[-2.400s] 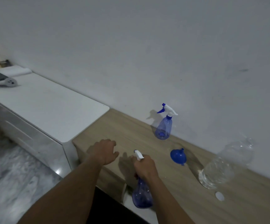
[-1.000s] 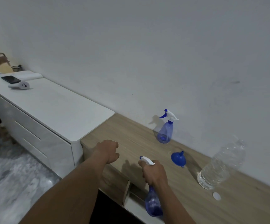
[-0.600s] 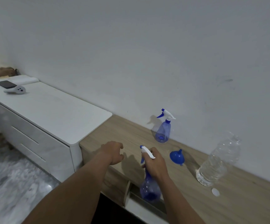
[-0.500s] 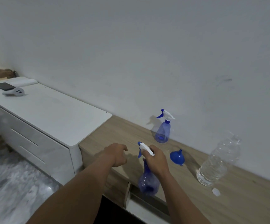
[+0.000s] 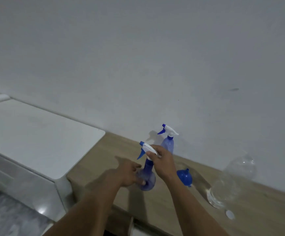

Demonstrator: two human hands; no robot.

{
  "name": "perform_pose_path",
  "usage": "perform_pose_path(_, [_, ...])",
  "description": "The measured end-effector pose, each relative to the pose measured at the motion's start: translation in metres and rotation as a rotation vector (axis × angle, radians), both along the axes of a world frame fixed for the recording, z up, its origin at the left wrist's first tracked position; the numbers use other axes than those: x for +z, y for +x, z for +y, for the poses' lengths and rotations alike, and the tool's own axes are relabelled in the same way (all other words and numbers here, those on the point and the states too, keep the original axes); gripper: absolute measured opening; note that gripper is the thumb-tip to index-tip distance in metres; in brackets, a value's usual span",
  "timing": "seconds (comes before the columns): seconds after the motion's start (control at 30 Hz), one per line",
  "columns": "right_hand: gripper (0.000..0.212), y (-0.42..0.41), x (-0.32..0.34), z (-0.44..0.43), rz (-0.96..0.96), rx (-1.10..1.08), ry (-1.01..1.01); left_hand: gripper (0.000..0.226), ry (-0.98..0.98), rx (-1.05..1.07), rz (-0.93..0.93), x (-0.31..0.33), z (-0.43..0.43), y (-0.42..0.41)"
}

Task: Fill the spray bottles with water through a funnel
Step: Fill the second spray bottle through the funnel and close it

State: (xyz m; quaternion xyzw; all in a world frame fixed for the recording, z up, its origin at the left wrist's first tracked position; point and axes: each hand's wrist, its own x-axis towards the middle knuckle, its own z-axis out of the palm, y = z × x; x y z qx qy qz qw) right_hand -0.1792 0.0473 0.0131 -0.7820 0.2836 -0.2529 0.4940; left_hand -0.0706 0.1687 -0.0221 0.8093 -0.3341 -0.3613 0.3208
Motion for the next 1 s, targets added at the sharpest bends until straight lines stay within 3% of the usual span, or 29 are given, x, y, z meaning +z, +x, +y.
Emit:
perform_pose_path(0.13, [0.025,0.032,-0.003,-0.017,0.012,-0.006,0.008,0.058,-0.075,-0.009,0.023,-0.005,-0.018,0.027])
perform_pose_path(0.33, [0.033,0.082,-0.015,-0.042,0.043,-0.100,0.024,0.087,-0.092,-0.077,-0.013,-0.010,-0.052,0.072])
perform_pose_path(0.47, [0.036,0.113,-0.033,-0.063,0.128,-0.155,-0.104,0.056,0.013,-0.135,-0.233,-0.018,-0.074,0.110])
perform_pose_path(0.57, [0.045,0.136,-0.044,-0.078,0.179,-0.154,-0.209,0.044,-0.021,-0.182,-0.205,-0.027,-0.096,0.129])
perform_pose_path(0.7, [0.045,0.161,-0.057,-0.095,0.263,-0.159,-0.396,0.043,-0.003,-0.193,-0.348,-0.034,-0.119,0.152])
perform_pose_path(0.9, [0.043,0.173,-0.066,-0.105,0.330,-0.219,-0.442,0.044,-0.048,-0.198,-0.228,-0.067,-0.139,0.171])
perform_pose_path(1.0, [0.041,0.170,-0.068,-0.106,0.302,-0.242,-0.475,0.042,-0.052,-0.155,-0.276,-0.076,-0.150,0.173])
